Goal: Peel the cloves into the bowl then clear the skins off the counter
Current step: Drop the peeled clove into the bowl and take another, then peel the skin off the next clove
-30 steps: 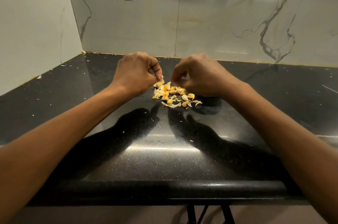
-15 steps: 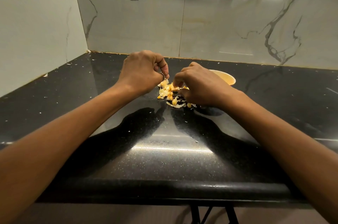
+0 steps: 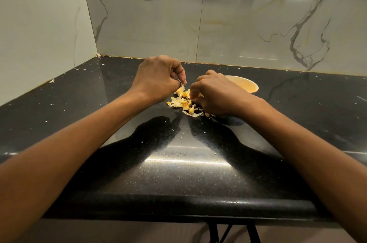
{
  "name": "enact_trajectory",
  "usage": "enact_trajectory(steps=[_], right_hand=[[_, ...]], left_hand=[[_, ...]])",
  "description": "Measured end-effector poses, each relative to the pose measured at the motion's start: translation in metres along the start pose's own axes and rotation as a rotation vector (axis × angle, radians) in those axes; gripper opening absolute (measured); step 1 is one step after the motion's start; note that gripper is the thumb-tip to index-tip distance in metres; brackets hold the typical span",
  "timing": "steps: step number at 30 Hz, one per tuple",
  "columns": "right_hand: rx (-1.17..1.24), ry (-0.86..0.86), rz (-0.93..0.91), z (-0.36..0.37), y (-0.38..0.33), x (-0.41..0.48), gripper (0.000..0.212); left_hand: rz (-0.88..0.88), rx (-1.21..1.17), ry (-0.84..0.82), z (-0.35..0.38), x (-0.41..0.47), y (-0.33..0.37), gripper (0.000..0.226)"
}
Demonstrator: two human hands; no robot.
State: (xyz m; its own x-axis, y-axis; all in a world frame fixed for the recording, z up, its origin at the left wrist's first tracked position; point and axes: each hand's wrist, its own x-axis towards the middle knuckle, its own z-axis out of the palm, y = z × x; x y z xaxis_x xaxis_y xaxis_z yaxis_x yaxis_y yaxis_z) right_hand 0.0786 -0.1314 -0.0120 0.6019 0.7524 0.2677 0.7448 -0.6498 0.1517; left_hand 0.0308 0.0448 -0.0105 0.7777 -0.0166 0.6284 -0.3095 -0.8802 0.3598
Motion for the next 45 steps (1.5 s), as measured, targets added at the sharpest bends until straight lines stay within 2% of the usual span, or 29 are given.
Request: enact_trajectory(steps=[5, 9, 13, 15, 19, 22, 29, 38, 42, 45], right_hand=[[-0.029, -0.021, -0.004, 0.003, -0.002, 0.001, 0.018], [0.040, 0.025, 0.026, -0.001, 0.001, 0.000, 0.019], [0.160, 0.092, 0.039, -0.006, 0.005, 0.000, 0.018], [0.228, 0.120, 0.051, -0.007, 0.006, -0.001, 0.017], [0.482, 0.155, 0.118, -0.011, 0.005, -0.003, 0.014], [0.580, 0.163, 0.131, -0.014, 0.003, -0.003, 0.010], [0.635, 0.177, 0.125, -0.015, 0.008, -0.003, 0.020], [0.529, 0.263, 0.044, -0.011, 0.009, -0.001, 0.024], [0.506, 0.281, 0.034, -0.012, 0.007, -0.002, 0.026], [0.538, 0.323, 0.051, -0.013, 0.006, -0.003, 0.020]], left_hand=[[0.002, -0.048, 0.011, 0.004, 0.001, -0.003, 0.042], [0.005, -0.049, -0.041, 0.004, 0.001, -0.003, 0.048], [-0.007, -0.117, -0.184, 0.002, -0.001, 0.000, 0.023], [-0.012, -0.142, -0.228, 0.004, -0.002, -0.001, 0.025], [0.018, -0.150, -0.210, 0.009, -0.002, -0.003, 0.019], [0.047, -0.183, -0.179, 0.008, -0.002, -0.002, 0.015], [-0.045, -0.205, -0.175, 0.007, -0.002, -0.002, 0.016], [-0.106, -0.227, -0.195, 0.005, -0.002, 0.001, 0.014], [-0.254, -0.423, -0.205, 0.002, -0.003, 0.003, 0.016], [-0.328, -0.590, -0.245, 0.000, -0.005, 0.006, 0.016]])
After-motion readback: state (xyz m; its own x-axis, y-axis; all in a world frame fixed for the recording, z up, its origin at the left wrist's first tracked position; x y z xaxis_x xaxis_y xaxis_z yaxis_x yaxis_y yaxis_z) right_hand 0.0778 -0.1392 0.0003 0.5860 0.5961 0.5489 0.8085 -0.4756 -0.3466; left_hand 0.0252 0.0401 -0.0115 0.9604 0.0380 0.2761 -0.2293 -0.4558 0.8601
